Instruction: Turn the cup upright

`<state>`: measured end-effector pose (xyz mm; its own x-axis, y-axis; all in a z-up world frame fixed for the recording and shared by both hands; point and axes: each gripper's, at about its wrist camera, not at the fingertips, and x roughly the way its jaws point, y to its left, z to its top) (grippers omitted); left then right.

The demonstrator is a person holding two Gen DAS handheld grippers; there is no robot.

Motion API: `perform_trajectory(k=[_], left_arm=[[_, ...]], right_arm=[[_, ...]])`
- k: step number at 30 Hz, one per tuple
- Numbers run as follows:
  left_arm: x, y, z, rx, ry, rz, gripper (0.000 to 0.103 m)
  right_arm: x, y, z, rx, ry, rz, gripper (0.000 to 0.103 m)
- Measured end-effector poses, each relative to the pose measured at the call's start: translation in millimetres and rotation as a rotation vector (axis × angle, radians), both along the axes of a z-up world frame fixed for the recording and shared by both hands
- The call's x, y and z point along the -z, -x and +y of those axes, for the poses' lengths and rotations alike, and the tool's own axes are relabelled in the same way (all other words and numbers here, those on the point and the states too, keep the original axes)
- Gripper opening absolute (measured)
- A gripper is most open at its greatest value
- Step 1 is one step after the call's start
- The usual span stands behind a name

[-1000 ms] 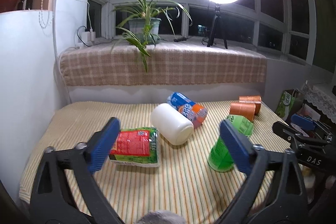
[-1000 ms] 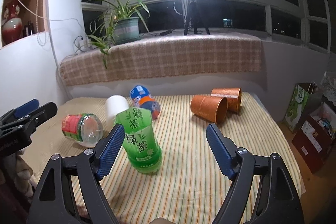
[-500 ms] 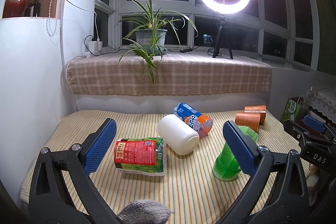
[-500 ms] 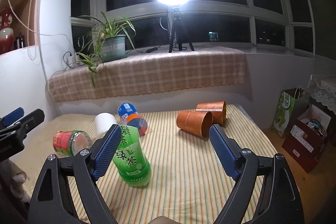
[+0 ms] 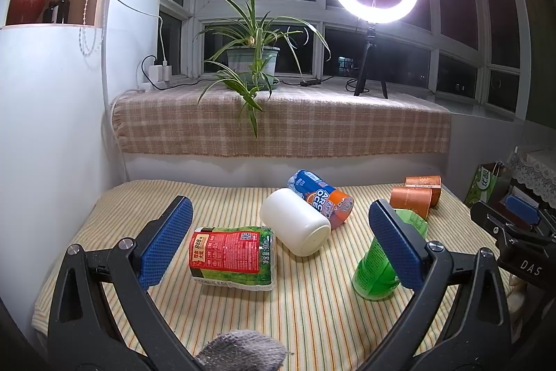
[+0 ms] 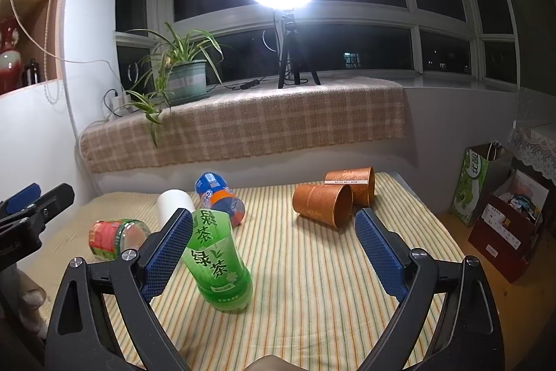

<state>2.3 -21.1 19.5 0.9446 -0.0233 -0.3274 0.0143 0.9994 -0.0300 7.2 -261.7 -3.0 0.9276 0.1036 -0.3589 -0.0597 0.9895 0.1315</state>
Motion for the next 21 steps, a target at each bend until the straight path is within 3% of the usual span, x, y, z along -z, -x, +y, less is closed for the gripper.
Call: perform_trajectory(k=[7, 10, 21], left_arm=[[0.2, -0.3, 0.2, 0.0, 0.001, 0.0, 0.103], [0.4, -0.3, 0.2, 0.001, 0.0, 0.001, 0.103], [0.7, -0.1, -0.5, -0.001, 0.002, 0.001, 0.103]], right_arm=[[2.1, -1.7, -0.4, 0.001, -0.006, 0.013, 0.095], [2.2, -1.7, -1.0, 0.002, -0.012, 0.009, 0.102], [2.6, -2.9, -2.5, 0.006, -0.013, 0.016, 0.102]])
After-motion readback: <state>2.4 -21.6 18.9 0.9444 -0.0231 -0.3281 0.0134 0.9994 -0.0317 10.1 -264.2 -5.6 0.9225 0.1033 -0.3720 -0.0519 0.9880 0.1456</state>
